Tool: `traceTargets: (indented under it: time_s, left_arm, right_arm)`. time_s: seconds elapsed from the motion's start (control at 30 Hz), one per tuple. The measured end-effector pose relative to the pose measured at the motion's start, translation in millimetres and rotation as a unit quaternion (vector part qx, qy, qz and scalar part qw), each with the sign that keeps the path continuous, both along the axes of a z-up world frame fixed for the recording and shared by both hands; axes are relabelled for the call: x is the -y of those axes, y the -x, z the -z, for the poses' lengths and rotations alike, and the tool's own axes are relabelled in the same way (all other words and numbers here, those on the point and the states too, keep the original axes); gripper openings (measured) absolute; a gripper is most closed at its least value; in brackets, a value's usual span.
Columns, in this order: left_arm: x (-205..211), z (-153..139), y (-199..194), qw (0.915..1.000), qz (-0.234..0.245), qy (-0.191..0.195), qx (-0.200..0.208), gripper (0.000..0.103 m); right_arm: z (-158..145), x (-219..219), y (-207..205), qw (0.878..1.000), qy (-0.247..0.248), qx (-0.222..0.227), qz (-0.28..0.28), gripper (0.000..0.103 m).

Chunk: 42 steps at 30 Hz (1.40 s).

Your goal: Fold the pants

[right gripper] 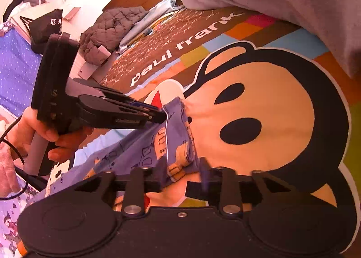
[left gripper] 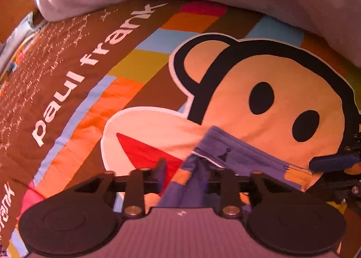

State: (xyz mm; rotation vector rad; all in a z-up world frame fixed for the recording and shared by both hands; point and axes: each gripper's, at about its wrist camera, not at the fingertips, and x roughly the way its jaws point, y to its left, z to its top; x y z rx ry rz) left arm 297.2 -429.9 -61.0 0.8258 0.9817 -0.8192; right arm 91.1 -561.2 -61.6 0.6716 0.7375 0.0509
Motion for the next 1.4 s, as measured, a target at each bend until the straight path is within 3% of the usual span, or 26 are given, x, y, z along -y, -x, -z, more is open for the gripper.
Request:
traceTargets:
  time_s: [0.07,0.23,0.33,0.47,0.67,0.73,0.8,0.9,1.1,1.33,1.4]
  left_arm:
    - [-1.0,0.6,-8.9,0.9997,-0.001,-0.001,-0.024,0.051]
    - [-2.7,-3.9,-24.5,0.9981,0.01,0.009,-0.06,0.053]
    - [-8.2,-12.2,-31.3,0.9974,0.011,0.026,-0.066,0.064]
    - [-8.7,-13.2,-35.4,0.9946,0.012,0.051,-0.09,0.065]
    - [1.0,12.7,-32.2,0.9932,0.008,0.033,-0.111,0.067]
    - [1.5,13.6,-32.2,0.9927,-0.007,0.029,-0.117,0.063]
    - [1.0,10.9,-31.1,0.9902,-0.015,0.033,-0.135,0.038]
    - [5.7,8.4,-22.6,0.9899,-0.036,0.03,-0.134,0.021]
    - [24.2,-10.1,1.3,0.9958,-0.04,0.022,-0.08,0.016]
    - [35.1,-8.6,11.3,0.9969,-0.034,0.019,-0.069,0.016]
    - [36.4,1.5,11.2,0.9977,-0.034,0.005,-0.058,0.022]
  right_arm:
    - [4.0,2.5,-4.1,1.0,-0.006,-0.006,0.004,0.041]
    - [11.6,6.5,-14.9,0.999,-0.027,-0.017,-0.009,0.043]
    - [12.0,4.0,-16.2,0.999,-0.024,-0.015,-0.021,0.043]
    - [13.4,2.3,-18.2,0.999,-0.026,-0.018,-0.028,0.042]
    - [14.6,1.9,-18.0,0.999,-0.02,-0.023,-0.021,0.034]
    - [14.1,0.2,-17.9,0.999,-0.015,-0.024,-0.017,0.032]
    - [11.7,-5.3,-17.5,1.0,0.004,-0.024,-0.019,0.029]
    - [8.2,-13.1,-17.6,0.999,0.03,-0.022,-0.025,0.024]
    - [-5.7,-8.7,-3.6,0.998,0.055,0.002,0.002,0.006]
    - [-12.2,3.1,8.9,0.999,0.044,0.008,0.018,0.006]
    - [-9.1,3.5,5.4,0.999,0.049,-0.007,0.019,0.009]
